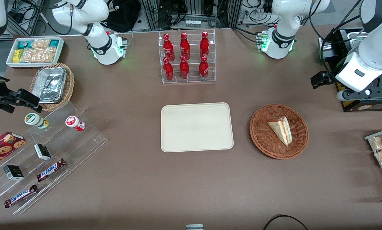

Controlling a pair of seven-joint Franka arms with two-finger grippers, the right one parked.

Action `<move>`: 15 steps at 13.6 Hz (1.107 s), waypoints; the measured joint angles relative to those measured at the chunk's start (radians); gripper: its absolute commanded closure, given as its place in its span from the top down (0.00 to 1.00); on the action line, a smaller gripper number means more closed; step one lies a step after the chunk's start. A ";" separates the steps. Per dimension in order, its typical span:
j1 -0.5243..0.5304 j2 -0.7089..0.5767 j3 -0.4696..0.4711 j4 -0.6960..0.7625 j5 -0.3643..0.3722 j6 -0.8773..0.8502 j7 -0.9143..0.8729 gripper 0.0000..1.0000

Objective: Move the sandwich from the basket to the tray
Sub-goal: 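Move the open left gripper over the sandwich in the wicker basket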

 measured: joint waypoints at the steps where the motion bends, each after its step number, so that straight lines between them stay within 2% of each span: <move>1: 0.000 0.001 0.000 0.000 0.000 0.000 0.000 1.00; 7: 0.000 0.040 -0.001 -0.047 0.000 0.023 0.000 1.00; 15: -0.001 0.060 -0.005 -0.351 0.000 0.400 0.000 1.00</move>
